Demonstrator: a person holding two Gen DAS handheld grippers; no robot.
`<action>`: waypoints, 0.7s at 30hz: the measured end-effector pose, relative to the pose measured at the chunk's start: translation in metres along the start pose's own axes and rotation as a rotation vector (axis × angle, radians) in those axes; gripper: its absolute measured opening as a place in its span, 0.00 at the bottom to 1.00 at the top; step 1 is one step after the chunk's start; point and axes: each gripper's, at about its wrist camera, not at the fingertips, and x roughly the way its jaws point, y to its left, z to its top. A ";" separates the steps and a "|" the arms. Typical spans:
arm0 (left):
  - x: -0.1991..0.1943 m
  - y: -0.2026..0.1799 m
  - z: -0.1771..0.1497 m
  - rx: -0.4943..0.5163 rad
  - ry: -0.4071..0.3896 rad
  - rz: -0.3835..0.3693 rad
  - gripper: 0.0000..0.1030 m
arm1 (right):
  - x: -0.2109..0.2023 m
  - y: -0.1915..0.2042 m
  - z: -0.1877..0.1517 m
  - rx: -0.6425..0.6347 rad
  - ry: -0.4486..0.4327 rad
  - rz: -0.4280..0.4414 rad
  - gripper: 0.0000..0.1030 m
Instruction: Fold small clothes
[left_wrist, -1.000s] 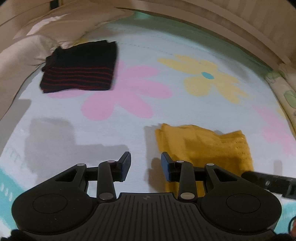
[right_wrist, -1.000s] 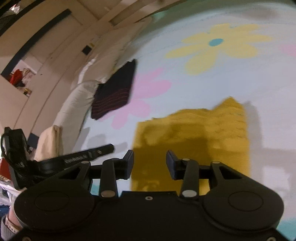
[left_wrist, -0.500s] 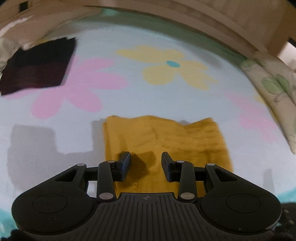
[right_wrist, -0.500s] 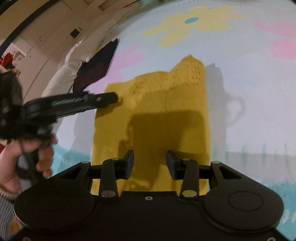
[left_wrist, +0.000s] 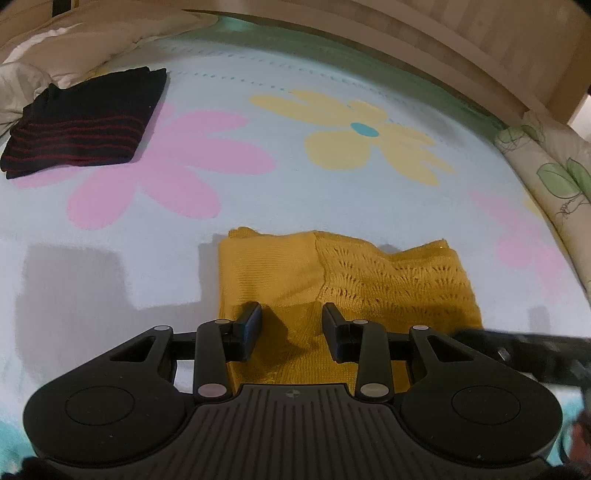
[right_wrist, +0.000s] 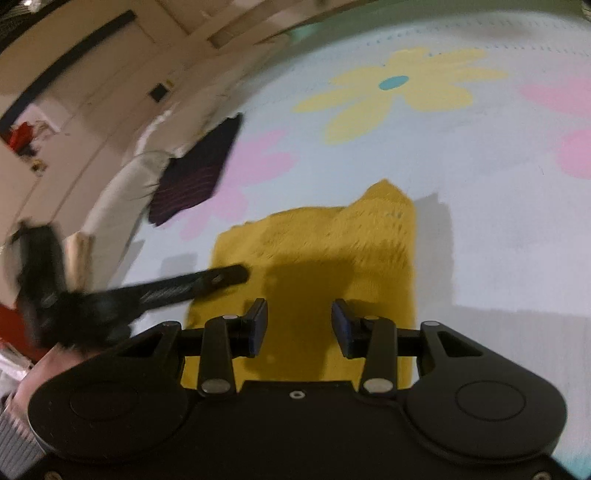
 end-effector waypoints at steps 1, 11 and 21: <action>0.000 0.000 0.000 0.001 -0.001 0.000 0.34 | 0.005 -0.003 0.003 0.007 -0.001 -0.016 0.47; -0.014 -0.005 0.003 0.008 -0.009 0.003 0.35 | 0.010 -0.011 0.010 0.058 -0.044 -0.091 0.47; -0.075 -0.006 -0.013 0.083 -0.037 0.005 0.64 | -0.051 -0.012 -0.011 0.038 -0.058 -0.085 0.73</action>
